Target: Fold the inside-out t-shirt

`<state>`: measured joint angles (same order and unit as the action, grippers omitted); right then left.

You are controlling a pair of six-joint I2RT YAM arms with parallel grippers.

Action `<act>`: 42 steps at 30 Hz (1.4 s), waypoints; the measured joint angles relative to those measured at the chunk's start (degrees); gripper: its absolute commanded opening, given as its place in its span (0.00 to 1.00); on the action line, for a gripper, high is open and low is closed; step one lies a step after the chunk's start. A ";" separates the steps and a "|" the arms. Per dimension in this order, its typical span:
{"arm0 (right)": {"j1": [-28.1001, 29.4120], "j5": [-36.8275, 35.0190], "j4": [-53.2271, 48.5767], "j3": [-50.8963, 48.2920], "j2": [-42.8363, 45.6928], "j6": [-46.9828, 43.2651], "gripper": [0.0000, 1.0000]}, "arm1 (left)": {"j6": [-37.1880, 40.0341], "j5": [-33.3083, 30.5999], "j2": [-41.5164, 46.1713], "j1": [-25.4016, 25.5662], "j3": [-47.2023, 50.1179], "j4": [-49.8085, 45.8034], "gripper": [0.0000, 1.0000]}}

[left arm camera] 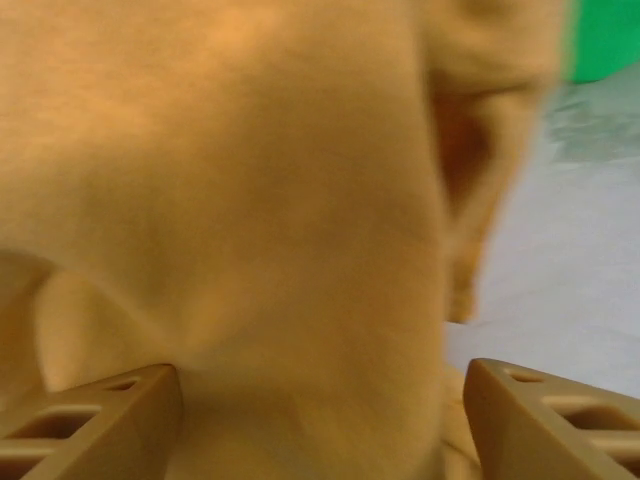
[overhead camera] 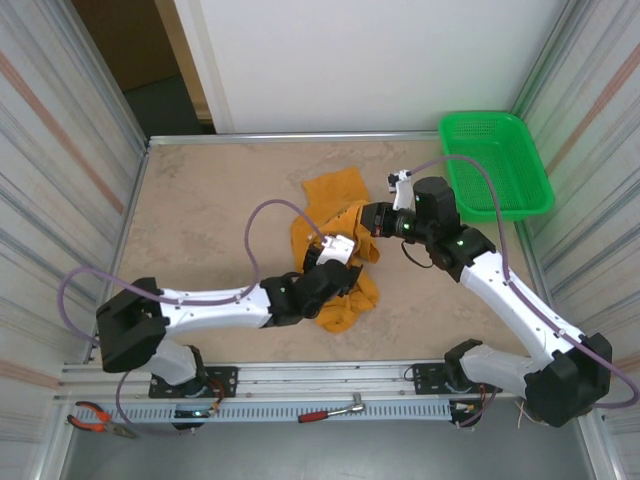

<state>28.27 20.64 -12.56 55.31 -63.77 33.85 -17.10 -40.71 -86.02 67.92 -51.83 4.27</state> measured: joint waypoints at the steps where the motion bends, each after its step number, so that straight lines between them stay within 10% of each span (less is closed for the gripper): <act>1: 0.00 -0.33 -0.48 0.00 0.04 -0.04 0.00 | 0.33 -0.22 0.00 -1.09 0.04 -0.37 0.45; 7: -4.42 -0.57 -4.74 0.96 0.98 -1.53 0.00 | 3.43 20.48 9.22 -17.55 4.42 2.95 0.00; 12: -8.41 2.93 -6.80 4.74 1.03 -1.77 0.00 | 0.46 58.75 13.22 -39.30 1.79 7.89 0.00; 19: -8.72 1.84 -3.74 4.72 -0.02 -1.27 0.00 | -5.70 92.28 5.55 -45.57 -4.68 11.98 0.00; 24: -11.91 -3.10 -4.59 4.70 -9.07 -1.27 0.58 | -7.02 99.41 3.15 -43.98 -3.34 12.37 0.00; 42: -2.71 -4.79 -0.02 -5.81 -2.27 7.17 0.77 | -7.56 101.37 3.06 -43.91 0.13 13.14 0.00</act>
<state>25.56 15.86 -12.58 49.50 -66.04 41.01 -24.67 60.66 -82.96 24.01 -51.70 17.41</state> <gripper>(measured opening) 0.766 0.062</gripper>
